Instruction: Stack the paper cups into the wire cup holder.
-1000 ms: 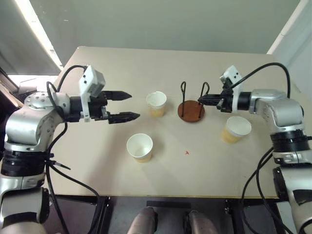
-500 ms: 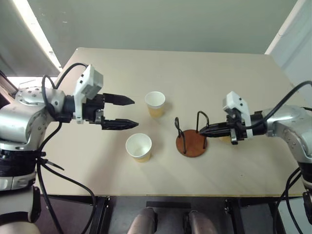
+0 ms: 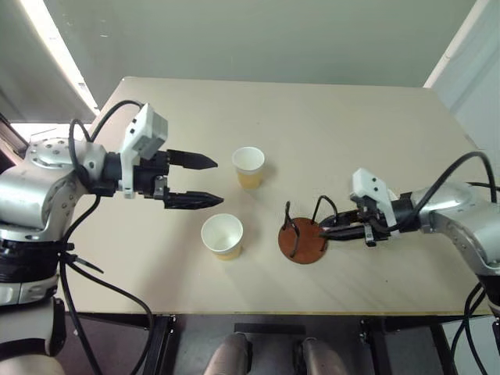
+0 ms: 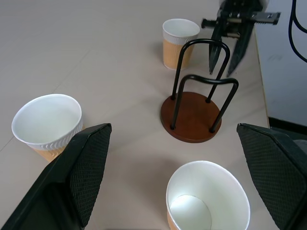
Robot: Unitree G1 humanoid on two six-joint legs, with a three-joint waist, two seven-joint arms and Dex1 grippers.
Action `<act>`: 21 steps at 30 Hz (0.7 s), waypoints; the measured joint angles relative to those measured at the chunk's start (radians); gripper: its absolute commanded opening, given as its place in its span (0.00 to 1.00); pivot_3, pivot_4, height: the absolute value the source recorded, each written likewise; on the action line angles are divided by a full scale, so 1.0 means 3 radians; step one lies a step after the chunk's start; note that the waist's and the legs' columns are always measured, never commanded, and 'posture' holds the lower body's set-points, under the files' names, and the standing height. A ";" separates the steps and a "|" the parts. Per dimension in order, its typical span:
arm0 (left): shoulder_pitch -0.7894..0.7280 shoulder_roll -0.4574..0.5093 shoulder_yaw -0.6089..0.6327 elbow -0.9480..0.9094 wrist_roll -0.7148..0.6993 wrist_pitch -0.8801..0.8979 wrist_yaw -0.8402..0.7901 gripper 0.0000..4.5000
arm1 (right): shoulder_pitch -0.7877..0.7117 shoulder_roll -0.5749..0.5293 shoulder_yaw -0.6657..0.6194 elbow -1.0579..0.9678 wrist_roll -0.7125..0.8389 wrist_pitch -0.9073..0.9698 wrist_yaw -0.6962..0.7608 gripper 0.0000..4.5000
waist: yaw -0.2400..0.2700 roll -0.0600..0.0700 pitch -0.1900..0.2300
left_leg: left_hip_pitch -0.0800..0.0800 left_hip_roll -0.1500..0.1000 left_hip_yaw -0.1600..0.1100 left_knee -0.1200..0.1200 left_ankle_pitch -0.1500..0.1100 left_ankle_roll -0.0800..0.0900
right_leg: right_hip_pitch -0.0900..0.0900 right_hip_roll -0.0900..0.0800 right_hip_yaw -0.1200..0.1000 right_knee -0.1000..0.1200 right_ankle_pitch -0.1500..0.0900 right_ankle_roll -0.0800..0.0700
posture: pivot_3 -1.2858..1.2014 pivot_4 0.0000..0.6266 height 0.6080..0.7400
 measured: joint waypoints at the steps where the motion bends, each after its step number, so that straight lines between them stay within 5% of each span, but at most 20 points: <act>1: 0.0000 0.0000 0.0000 0.0000 0.0000 0.0001 0.0001 1.00 | 0.0000 -0.0004 0.0001 0.0007 -0.0019 -0.0009 0.0000 0.58 | 0.0000 0.0000 0.0000 | 0.0000 0.0000 0.0000 0.0000 0.0000 0.0000 | 0.0000 0.0000 0.0000 0.0000 0.0000 0.0000 | 0.52 0.24 1.00; 4: 0.0036 0.0001 0.0000 -0.0012 0.0002 0.0001 0.0000 1.00 | 0.0000 -0.0068 0.0002 0.0019 -0.0066 -0.0065 0.0016 0.82 | 0.0000 0.0000 0.0000 | 0.0000 0.0000 0.0000 -0.0001 0.0000 0.0000 | 0.0000 0.0000 0.0000 0.0000 0.0000 0.0000 | 0.52 0.24 1.00; 11: 0.0318 0.0180 0.0002 -0.0290 0.0041 -0.0107 -0.0074 1.00 | 0.0113 -0.0439 -0.0114 0.0019 -0.0042 -0.0123 0.0174 0.82 | -0.0001 0.0000 0.0000 | 0.0000 0.0001 0.0000 -0.0009 0.0000 0.0000 | 0.0000 0.0000 0.0000 0.0000 0.0000 0.0000 | 0.52 0.24 1.00; 21: 0.0696 0.0560 -0.0158 -0.0624 0.0500 -0.0864 -0.0358 1.00 | 0.0016 -0.0463 -0.0698 0.0074 0.0589 0.0282 0.0182 0.82 | -0.0008 0.0000 0.0000 | 0.0007 0.0000 0.0000 -0.0013 0.0001 -0.0002 | 0.0001 0.0000 0.0002 -0.0001 -0.0004 -0.0007 | 0.52 0.24 1.00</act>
